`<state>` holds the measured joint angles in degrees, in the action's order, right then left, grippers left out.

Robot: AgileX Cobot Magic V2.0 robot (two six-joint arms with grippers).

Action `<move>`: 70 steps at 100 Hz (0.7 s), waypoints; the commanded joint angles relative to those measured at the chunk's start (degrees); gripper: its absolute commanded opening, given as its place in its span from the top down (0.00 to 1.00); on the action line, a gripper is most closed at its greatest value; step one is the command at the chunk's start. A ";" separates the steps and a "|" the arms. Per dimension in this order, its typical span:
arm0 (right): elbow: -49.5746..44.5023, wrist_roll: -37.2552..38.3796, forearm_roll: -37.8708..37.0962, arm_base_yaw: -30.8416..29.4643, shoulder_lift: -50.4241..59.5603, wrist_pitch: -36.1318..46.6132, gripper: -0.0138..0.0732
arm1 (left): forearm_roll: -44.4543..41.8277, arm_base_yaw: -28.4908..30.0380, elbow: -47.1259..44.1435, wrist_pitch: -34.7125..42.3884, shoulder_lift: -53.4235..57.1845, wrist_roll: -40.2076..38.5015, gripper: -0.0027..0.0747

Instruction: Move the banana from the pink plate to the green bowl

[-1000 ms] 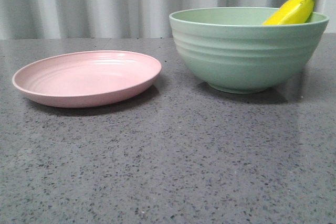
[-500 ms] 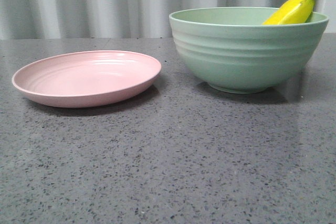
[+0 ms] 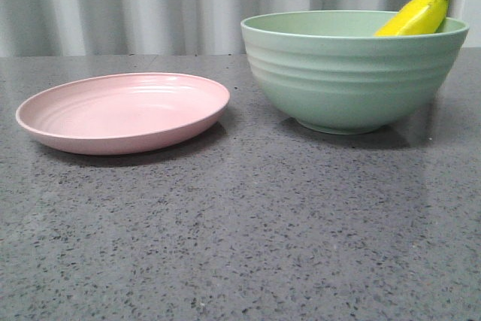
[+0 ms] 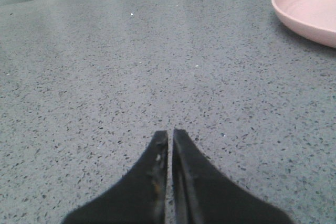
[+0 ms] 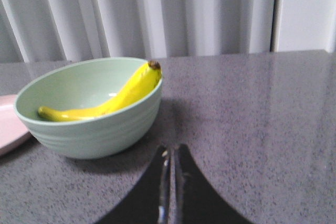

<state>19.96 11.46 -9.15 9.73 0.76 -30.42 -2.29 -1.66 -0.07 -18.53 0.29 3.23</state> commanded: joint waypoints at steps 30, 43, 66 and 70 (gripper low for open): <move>-16.72 -4.11 6.20 -15.12 0.83 30.42 0.93 | 0.60 -0.14 -1.46 2.16 1.79 -0.33 0.99; -22.37 -8.37 11.62 -20.91 0.83 34.29 0.93 | 0.60 -0.14 -1.46 2.16 1.79 -0.33 0.99; -22.19 -14.58 11.73 -21.98 0.83 17.87 0.93 | 0.60 -0.14 -1.46 2.25 1.79 -0.33 0.99; -22.19 -14.58 11.73 -21.98 0.83 15.55 0.93 | 0.60 -0.14 -1.46 2.25 1.79 -0.33 0.99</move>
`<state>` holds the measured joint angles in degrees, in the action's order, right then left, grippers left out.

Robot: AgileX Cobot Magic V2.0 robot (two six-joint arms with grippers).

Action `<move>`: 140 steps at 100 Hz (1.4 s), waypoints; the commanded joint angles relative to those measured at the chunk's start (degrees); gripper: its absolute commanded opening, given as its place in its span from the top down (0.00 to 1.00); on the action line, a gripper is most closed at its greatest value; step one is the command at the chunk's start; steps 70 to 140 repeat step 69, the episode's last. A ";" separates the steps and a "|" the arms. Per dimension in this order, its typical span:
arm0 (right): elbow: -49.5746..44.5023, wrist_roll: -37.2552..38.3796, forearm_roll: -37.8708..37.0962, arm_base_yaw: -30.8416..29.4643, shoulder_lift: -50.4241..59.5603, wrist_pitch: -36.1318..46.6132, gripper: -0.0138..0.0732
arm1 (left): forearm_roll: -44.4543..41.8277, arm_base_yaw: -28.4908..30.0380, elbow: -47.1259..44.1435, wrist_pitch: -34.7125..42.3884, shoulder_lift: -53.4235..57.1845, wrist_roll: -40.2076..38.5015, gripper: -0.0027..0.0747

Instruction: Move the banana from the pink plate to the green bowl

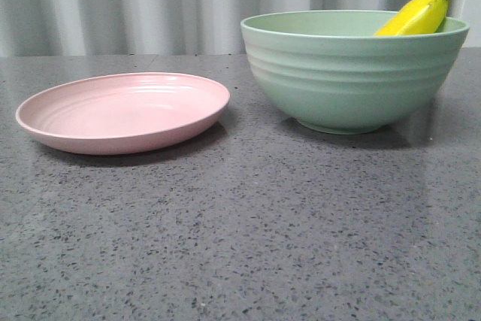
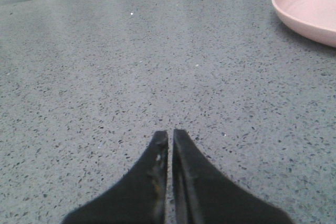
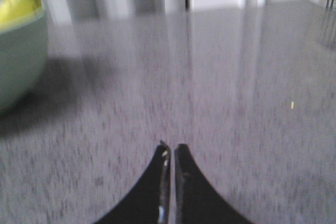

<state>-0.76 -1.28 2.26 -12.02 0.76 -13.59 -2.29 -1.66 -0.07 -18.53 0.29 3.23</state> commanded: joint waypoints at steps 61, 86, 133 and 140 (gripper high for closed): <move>-1.46 -1.84 0.21 -0.24 0.83 -3.09 0.93 | 0.60 -0.14 -1.46 2.25 1.79 -0.33 0.99; -1.46 -1.84 0.21 -0.24 0.83 -3.09 0.93 | 0.60 -0.14 -1.46 2.25 1.79 -0.33 0.99; -1.46 -1.84 0.21 -0.24 0.83 -3.09 0.93 | 0.60 -0.14 -1.46 2.25 1.79 -0.33 0.99; -1.46 -1.84 0.21 -0.24 0.83 -3.09 0.93 | 0.60 -0.14 -1.46 2.25 1.79 -0.33 0.99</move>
